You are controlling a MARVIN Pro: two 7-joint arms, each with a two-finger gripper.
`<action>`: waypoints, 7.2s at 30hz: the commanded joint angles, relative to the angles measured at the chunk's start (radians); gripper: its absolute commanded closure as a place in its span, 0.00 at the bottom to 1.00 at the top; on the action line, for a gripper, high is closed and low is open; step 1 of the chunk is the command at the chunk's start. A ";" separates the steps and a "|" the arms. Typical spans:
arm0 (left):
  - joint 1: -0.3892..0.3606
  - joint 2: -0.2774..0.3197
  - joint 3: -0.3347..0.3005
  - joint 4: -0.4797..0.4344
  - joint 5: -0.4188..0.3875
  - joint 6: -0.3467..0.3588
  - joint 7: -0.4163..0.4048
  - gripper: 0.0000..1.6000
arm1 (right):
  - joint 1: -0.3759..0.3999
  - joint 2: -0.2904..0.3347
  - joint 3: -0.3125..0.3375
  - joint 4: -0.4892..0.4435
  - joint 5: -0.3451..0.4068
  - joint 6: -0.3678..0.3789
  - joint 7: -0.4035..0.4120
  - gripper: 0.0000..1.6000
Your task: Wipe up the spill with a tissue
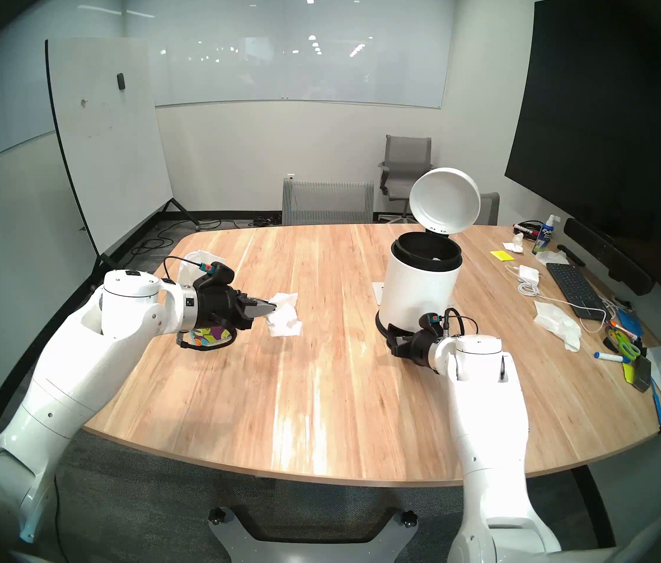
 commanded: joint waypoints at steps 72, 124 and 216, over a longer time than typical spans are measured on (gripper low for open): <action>-0.291 -0.327 0.209 0.087 0.086 0.127 0.223 1.00 | -0.013 -0.002 0.004 0.035 -0.002 0.022 -0.002 1.00; -0.712 -0.785 0.263 0.525 0.113 0.200 0.399 1.00 | -0.013 -0.003 0.004 0.033 -0.002 0.020 -0.002 1.00; -0.730 -0.745 0.234 0.560 0.096 0.236 0.269 0.32 | -0.012 -0.003 0.004 0.035 -0.002 0.022 -0.002 1.00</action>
